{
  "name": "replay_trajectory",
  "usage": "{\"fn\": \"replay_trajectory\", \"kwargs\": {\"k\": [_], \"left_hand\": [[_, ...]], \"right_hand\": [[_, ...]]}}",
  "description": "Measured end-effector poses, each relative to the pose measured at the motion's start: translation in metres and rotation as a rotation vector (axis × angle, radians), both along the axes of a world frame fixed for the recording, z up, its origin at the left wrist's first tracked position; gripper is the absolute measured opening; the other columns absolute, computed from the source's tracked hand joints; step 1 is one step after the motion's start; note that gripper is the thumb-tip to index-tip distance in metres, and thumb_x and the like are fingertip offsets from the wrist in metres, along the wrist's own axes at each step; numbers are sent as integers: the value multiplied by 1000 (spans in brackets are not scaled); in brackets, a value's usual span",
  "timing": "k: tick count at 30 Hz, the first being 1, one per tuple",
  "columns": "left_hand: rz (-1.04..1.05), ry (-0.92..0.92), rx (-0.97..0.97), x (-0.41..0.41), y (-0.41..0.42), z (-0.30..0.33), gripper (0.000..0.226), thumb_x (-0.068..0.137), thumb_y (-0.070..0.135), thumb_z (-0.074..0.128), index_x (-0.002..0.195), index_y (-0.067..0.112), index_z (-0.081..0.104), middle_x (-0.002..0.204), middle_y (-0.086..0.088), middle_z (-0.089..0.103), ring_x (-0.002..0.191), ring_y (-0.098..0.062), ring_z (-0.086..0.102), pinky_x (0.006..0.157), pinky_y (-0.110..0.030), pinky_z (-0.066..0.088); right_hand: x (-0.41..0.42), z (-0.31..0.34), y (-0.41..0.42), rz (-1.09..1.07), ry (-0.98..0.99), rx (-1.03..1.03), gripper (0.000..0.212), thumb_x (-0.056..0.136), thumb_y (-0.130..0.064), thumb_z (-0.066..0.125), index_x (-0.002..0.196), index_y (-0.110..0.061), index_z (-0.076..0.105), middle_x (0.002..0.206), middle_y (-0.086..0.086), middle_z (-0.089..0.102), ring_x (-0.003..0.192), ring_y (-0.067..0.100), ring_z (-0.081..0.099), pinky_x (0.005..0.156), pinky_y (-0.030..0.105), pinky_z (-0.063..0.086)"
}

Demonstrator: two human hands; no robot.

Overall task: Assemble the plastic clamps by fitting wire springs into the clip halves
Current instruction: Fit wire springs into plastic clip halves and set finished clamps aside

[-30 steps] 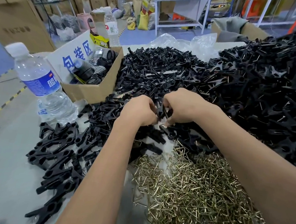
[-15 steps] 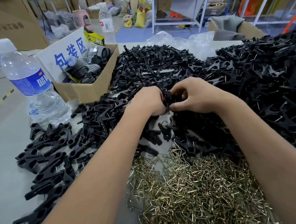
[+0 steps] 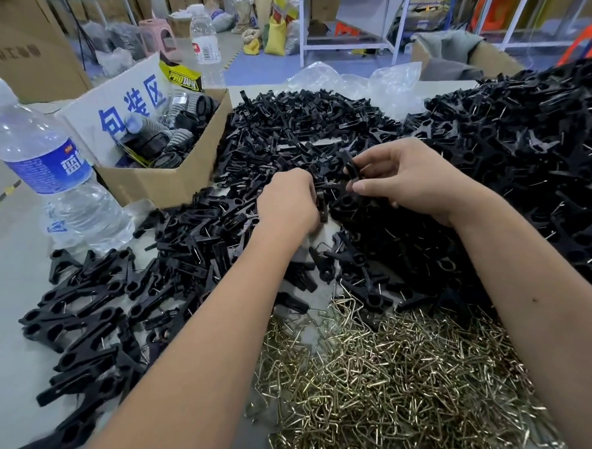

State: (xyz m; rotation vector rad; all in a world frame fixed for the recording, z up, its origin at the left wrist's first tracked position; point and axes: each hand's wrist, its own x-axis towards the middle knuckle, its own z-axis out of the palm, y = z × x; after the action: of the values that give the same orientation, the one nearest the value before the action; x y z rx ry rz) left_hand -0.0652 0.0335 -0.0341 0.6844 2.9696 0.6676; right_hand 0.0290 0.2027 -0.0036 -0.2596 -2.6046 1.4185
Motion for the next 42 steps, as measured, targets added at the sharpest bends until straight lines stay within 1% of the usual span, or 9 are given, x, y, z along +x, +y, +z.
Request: {"fn": "replay_trajectory", "kwargs": {"k": [4,10,14,18,24,29,35,39,42], "left_hand": [[27,-22,172,-5,-7,-1,24,81,8,80,89,26,66,96,3,68,90,-19,67,72,-30,52],[40,-40,668,3,-25,6,15,93,8,73,99,22,73,88,7,74,86,-9,71,86,-35,61],[26,-158,887,15,-43,5,12,92,14,77,98,22,70,84,5,76,79,-15,74,81,-44,63],[-15,-223,957,28,-57,0,17,96,15,73,93,14,56,79,-15,67,76,-38,73,72,-48,63],[-162,-410,975,50,-66,-15,14,107,19,55,98,13,46,74,-9,74,54,-22,64,42,-25,44],[-179,-323,979,54,-68,-21,22,106,29,57,88,23,69,61,0,60,55,-14,50,53,-28,44],[-148,-468,995,57,-66,-23,31,105,5,47,116,15,75,80,0,71,64,-9,56,56,-19,45],[-227,-616,1080,57,-64,-19,43,100,-10,50,130,16,68,97,-7,78,81,-14,71,75,-22,57],[-254,-650,1106,59,-64,-18,33,99,-10,57,126,7,65,104,-13,79,91,-22,77,79,-24,59]], "right_hand": [[1,-2,-2,-16,53,-30,20,93,-10,77,103,-27,75,88,-2,81,85,11,78,75,20,57],[-1,-2,-6,-300,166,269,28,94,-17,75,122,-18,74,102,-4,75,100,14,71,95,29,53],[4,3,-17,-364,322,154,21,100,-14,64,117,-19,75,93,-1,74,83,11,67,77,29,55],[24,-2,-47,-147,335,-386,27,104,-8,60,112,-28,77,71,-2,58,62,11,53,46,21,40],[57,-28,-68,-207,349,-512,7,91,-8,78,93,-14,76,70,1,63,62,13,55,48,19,41],[76,-37,-66,-240,471,-803,17,98,2,62,100,-13,70,100,10,77,93,24,74,56,22,53],[83,-45,-60,-320,486,-781,26,104,1,51,106,-16,70,94,3,73,87,14,68,63,29,56],[81,-51,-65,-192,453,-759,22,106,-2,51,121,-14,59,101,10,62,84,23,72,69,38,63],[80,-56,-70,-123,409,-634,22,99,-2,64,118,-13,60,98,14,66,76,23,72,59,28,58]]}}
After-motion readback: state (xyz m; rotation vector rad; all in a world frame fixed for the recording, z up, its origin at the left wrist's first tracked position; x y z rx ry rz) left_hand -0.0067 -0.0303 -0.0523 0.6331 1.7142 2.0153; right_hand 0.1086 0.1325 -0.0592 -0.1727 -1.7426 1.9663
